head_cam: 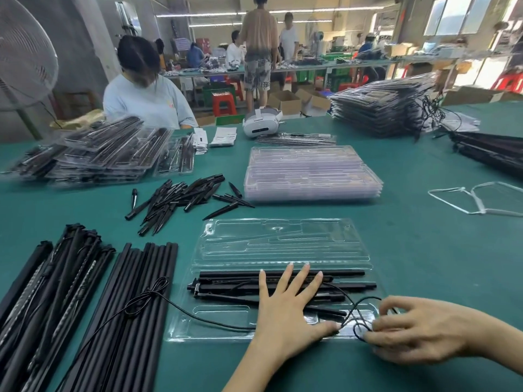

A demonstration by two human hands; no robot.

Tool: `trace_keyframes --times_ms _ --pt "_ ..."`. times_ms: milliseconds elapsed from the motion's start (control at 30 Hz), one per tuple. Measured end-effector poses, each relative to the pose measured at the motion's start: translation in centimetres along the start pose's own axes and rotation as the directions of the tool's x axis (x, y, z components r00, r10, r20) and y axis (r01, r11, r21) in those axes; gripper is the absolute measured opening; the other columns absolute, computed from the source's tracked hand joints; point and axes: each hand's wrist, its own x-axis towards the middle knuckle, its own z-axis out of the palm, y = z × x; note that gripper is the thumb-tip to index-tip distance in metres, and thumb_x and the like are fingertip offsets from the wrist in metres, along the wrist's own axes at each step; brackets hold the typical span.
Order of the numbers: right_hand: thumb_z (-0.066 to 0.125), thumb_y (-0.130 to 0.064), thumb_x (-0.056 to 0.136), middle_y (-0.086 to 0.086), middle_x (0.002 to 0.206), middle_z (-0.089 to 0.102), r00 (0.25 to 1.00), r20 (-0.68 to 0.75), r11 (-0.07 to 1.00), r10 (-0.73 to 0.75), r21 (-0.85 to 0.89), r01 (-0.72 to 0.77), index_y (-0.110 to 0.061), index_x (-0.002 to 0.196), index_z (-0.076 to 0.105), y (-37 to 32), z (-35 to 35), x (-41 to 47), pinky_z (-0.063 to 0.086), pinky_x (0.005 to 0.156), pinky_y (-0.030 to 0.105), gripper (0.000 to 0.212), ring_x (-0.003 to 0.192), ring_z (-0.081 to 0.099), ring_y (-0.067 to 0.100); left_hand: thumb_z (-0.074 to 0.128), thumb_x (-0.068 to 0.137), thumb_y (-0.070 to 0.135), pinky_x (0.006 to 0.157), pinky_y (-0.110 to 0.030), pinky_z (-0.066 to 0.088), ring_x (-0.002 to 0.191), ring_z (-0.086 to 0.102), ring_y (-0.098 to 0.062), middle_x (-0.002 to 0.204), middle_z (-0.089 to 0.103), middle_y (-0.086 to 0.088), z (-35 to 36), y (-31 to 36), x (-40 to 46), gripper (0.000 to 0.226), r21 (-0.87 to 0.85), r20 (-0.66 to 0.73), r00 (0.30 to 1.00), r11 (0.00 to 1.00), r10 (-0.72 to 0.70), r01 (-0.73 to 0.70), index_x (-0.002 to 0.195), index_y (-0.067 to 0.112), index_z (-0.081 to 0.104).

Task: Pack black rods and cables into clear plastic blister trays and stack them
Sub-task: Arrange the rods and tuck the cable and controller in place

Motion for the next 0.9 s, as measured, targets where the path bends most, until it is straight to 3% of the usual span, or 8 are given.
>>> trace_keyframes --times_ms 167,367,500,567,633,700,733,900 --pt "0.053 -0.024 0.095 -0.01 0.128 0.061 0.999 0.022 0.999 -0.042 -0.001 0.042 -0.026 0.083 0.073 1.8 -0.9 0.4 0.046 0.087 0.028 0.023 0.096 0.058 0.013 0.029 0.073 0.084 0.105 -0.053 -0.028 0.14 -0.027 -0.005 0.151 -0.018 0.025 0.0 0.0 0.1 0.085 -0.002 0.002 1.0 1.0 0.0 0.0 0.146 0.053 -0.001" --pt "0.058 -0.023 0.095 -0.007 0.125 0.063 1.0 -0.007 0.996 0.009 0.093 -0.008 -0.022 0.094 0.071 1.2 -0.8 -0.1 0.048 0.084 0.026 0.013 0.098 0.061 0.015 0.029 0.073 0.084 0.105 -0.053 -0.029 0.137 -0.032 -0.005 0.151 -0.018 0.025 0.1 -0.1 0.1 0.085 -0.001 0.006 1.0 1.0 0.0 0.0 0.146 0.053 -0.002" --pt "0.047 -0.022 0.099 -0.002 0.121 0.065 0.983 -0.056 0.983 0.175 0.073 -0.171 -0.019 0.101 0.072 1.2 -1.6 -0.7 0.048 0.083 0.026 0.025 0.099 0.06 0.018 0.027 0.071 0.085 0.105 -0.053 -0.028 0.138 -0.03 -0.005 0.15 -0.019 0.026 0.1 -0.1 0.0 0.085 -0.01 0.004 1.0 1.0 0.0 0.0 0.145 0.054 -0.002" --pt "0.04 -0.024 0.101 -0.002 0.108 0.068 0.917 -0.095 0.914 0.387 0.169 -0.368 -0.016 0.101 0.074 0.9 -1.9 -0.5 0.048 0.079 0.024 0.035 0.091 0.059 0.017 0.026 0.071 0.085 0.106 -0.053 -0.027 0.139 -0.028 -0.004 0.15 -0.019 0.027 0.0 -0.1 0.0 0.085 -0.01 0.003 1.0 1.0 -0.001 0.001 0.145 0.054 -0.002" --pt "0.045 -0.031 0.1 -0.011 0.092 0.065 0.764 -0.168 0.764 0.623 0.342 -0.548 -0.017 0.104 0.072 0.2 -1.9 -0.2 0.047 0.072 0.017 0.03 0.077 0.058 0.008 0.025 0.071 0.085 0.107 -0.054 -0.027 0.14 -0.027 -0.003 0.15 -0.019 0.027 0.0 -0.1 0.0 0.085 -0.008 0.007 1.0 1.0 -0.004 0.004 0.145 0.055 -0.003" --pt "0.051 -0.034 0.097 -0.02 0.084 0.056 0.62 -0.261 0.662 0.74 0.445 -0.602 -0.022 0.1 0.066 -0.5 -1.4 -0.4 0.045 0.068 0.013 0.019 0.071 0.052 -0.003 0.024 0.07 0.086 0.107 -0.054 -0.027 0.14 -0.027 -0.003 0.15 -0.019 0.027 0.0 -0.1 0.0 0.085 -0.009 0.011 1.0 1.0 -0.005 0.005 0.145 0.055 -0.004" --pt "0.052 -0.033 0.097 -0.02 0.083 0.055 0.602 -0.279 0.656 0.748 0.449 -0.606 -0.022 0.096 0.064 -0.7 -1.2 -0.4 0.045 0.066 0.014 0.016 0.072 0.05 -0.003 0.023 0.069 0.086 0.106 -0.054 -0.027 0.14 -0.028 -0.003 0.15 -0.019 0.027 0.0 -0.1 0.0 0.086 -0.009 0.009 1.0 1.0 -0.005 0.005 0.144 0.055 -0.004" --pt "0.042 -0.008 0.094 -0.004 0.114 0.057 0.86 -0.127 0.867 0.494 0.138 -0.478 -0.026 0.115 0.057 0.6 -1.2 0.0 0.043 0.079 0.02 0.032 0.089 0.051 0.015 0.022 0.068 0.086 0.105 -0.052 -0.029 0.136 -0.031 -0.004 0.148 -0.021 0.027 0.1 -0.1 0.0 0.086 0.005 -0.006 1.0 1.0 -0.001 0.001 0.145 0.055 -0.003"
